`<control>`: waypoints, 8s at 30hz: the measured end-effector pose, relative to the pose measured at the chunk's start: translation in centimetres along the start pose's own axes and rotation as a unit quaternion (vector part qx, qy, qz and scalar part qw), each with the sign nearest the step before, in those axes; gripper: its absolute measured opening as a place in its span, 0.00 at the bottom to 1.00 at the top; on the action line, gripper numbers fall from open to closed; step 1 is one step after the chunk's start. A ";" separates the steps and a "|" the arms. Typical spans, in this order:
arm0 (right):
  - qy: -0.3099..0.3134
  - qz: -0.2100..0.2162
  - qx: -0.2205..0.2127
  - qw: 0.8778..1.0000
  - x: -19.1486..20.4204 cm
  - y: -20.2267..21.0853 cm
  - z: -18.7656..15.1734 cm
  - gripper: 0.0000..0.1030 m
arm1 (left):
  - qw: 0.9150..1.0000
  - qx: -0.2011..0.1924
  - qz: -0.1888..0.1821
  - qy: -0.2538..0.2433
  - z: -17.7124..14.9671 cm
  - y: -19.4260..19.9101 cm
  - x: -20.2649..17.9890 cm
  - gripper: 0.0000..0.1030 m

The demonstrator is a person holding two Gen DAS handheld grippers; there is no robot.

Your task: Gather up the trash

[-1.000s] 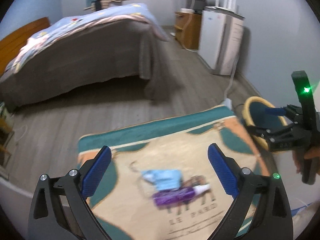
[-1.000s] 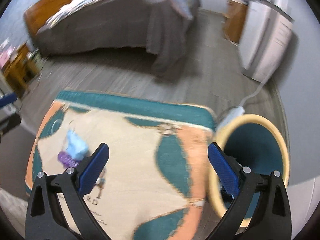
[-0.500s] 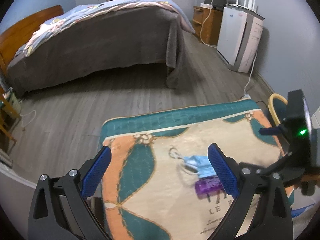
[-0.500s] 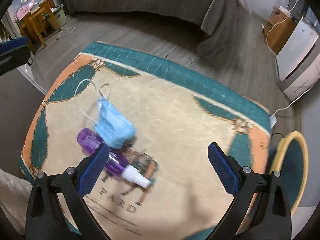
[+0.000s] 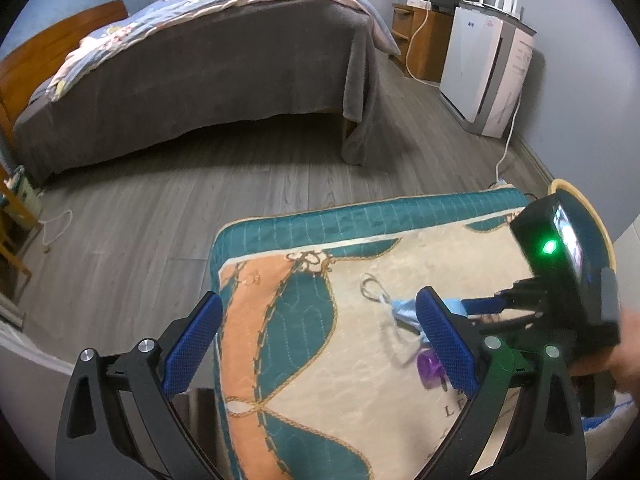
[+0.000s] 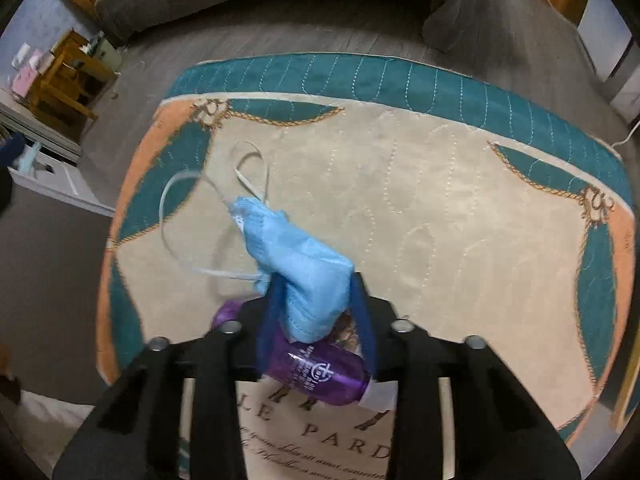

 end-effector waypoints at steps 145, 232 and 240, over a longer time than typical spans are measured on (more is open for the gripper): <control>-0.352 -0.158 -0.235 0.892 -28.2 22.1 -28.3 0.94 | 0.973 -0.050 -0.063 -0.215 1.7 2.1 -36.6 0.95; -0.327 -0.203 -0.218 0.897 -25.8 21.8 -26.4 0.94 | 0.964 -0.072 -0.079 -0.244 1.2 3.9 -33.0 0.95; -0.330 -0.204 -0.218 0.895 -25.9 21.8 -26.6 0.94 | 0.960 -0.078 -0.086 -0.255 1.1 4.3 -33.3 0.95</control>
Point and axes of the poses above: each gripper's, at about its wrist camera, not at the fingertips, and y roughly against the way its jaws point, x to its left, z to its top, the point moved 3 cm from there along -y, roughly the way its jaws point, and after that the axes turned 10 degrees about x, right-handed, at the moved point
